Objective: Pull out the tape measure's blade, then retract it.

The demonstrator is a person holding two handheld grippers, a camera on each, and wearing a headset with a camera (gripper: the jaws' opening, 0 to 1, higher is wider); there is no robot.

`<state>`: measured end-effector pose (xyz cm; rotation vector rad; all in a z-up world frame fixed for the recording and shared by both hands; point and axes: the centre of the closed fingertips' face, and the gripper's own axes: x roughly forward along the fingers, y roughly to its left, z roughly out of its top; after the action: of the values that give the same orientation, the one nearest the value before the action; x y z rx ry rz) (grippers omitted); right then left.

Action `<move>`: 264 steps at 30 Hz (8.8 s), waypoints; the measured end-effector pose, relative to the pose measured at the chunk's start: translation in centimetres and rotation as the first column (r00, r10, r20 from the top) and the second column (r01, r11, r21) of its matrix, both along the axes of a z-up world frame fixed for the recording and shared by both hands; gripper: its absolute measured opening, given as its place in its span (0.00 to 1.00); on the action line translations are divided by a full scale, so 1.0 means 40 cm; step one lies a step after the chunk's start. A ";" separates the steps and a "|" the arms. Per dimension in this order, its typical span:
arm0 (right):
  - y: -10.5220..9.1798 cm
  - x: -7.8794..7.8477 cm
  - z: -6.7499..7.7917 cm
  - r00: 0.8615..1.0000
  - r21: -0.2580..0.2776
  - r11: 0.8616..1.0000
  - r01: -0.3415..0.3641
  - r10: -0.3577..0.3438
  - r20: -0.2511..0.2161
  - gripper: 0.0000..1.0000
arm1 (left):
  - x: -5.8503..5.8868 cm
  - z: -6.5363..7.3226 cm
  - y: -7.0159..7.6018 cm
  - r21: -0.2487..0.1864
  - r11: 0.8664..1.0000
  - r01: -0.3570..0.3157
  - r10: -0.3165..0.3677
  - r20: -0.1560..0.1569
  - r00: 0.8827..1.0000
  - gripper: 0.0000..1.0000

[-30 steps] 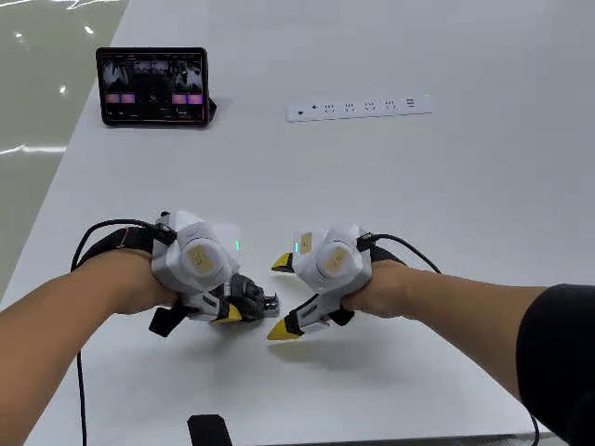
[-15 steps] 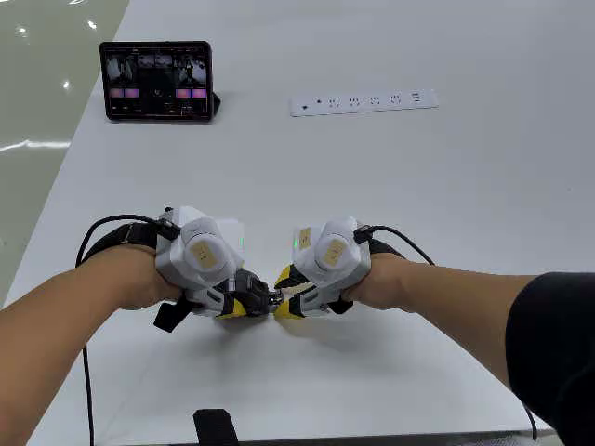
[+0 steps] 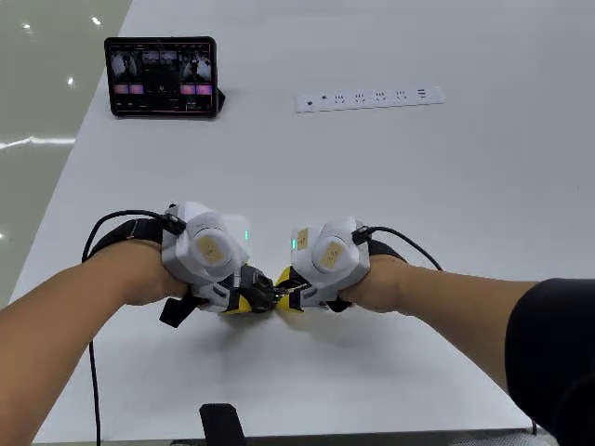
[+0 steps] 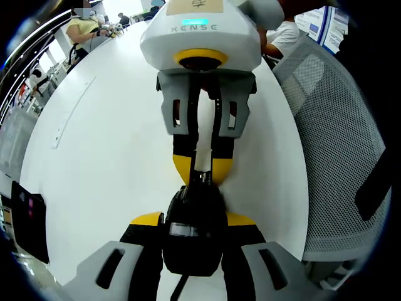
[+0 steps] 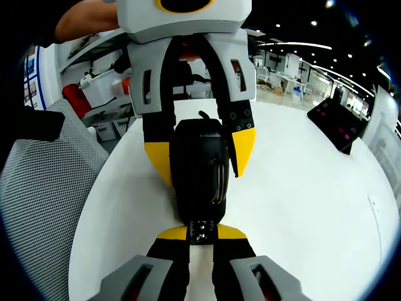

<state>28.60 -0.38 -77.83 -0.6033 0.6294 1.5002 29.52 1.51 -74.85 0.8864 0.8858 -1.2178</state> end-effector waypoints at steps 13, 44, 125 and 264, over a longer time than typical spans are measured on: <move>-0.010 0.002 -0.003 1.000 -0.007 1.000 0.012 -0.012 0.000 0.09 | 0.002 0.007 0.005 -0.038 0.999 -0.013 0.013 0.016 1.000 0.31; -0.061 0.002 -0.010 0.999 -0.044 0.998 0.044 -0.045 -0.024 0.09 | 0.001 0.003 0.006 -0.025 1.000 -0.008 0.008 0.009 1.000 0.31; -0.183 0.004 -0.007 0.997 -0.089 0.994 0.065 -0.068 -0.035 0.09 | 0.000 0.002 0.005 -0.027 0.999 -0.021 0.022 0.020 1.000 0.31; -0.409 0.013 -0.004 0.985 -0.150 0.978 0.146 -0.158 -0.071 0.09 | 0.003 -0.001 0.003 -0.037 0.999 -0.033 0.034 0.023 0.999 0.31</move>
<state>29.11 -16.75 -77.99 -0.5925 0.8359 1.3493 29.62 1.64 -74.88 0.8512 0.8539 -1.1890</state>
